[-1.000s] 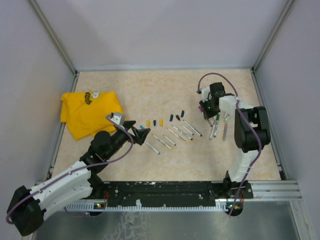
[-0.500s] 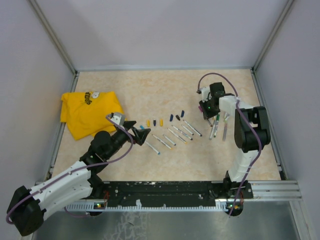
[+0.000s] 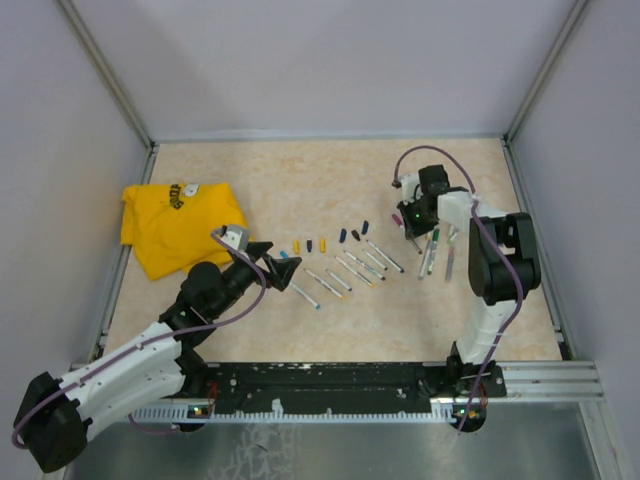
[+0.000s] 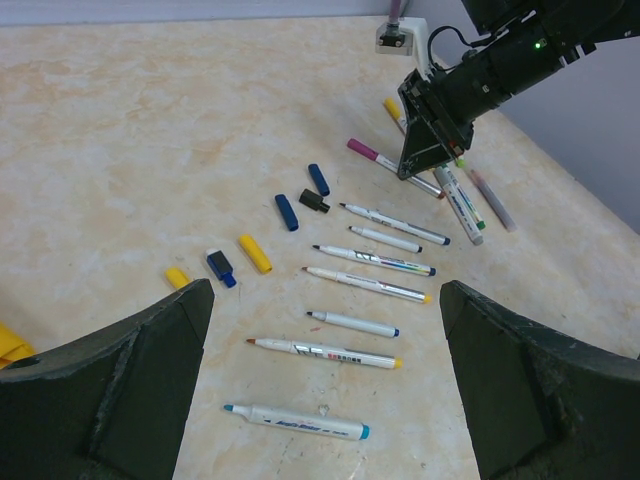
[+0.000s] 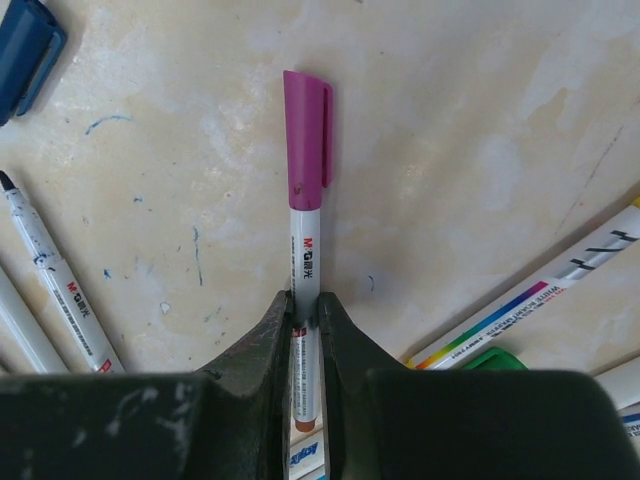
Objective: Open the pen caps
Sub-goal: Pick up the pen from the center of the board.
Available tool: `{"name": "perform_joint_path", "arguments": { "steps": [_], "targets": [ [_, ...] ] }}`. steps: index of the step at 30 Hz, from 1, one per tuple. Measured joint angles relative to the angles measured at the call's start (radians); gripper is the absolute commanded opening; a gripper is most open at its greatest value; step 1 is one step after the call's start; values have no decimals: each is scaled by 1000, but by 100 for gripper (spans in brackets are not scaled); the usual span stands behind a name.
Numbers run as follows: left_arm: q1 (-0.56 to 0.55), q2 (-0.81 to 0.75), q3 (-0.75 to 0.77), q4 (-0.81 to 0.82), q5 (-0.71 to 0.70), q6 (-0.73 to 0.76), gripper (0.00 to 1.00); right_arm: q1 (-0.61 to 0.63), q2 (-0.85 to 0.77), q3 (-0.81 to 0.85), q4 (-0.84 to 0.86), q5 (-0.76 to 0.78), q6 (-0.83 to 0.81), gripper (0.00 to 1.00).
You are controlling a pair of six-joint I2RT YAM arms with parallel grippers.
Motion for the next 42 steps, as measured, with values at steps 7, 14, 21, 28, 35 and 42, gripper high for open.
{"name": "perform_joint_path", "arguments": {
  "steps": [7,14,21,28,35,42],
  "targets": [
    [0,0,0,0,2,-4,100,26,0,-1,-2,-14,-1,11],
    [0,6,0,3,12,-9,100,30,0,-1,-3,-23,-7,20],
    [0,17,0,11,27,-18,100,31,0,-1,-6,-24,-8,23],
    [0,37,0,41,51,-43,100,31,0,-1,-5,-23,-10,10],
    [0,55,-3,74,72,-64,100,31,0,-1,-7,-27,-15,0],
    [0,61,-13,92,83,-83,100,31,-2,-2,-5,-29,-16,0]
  ]
}}
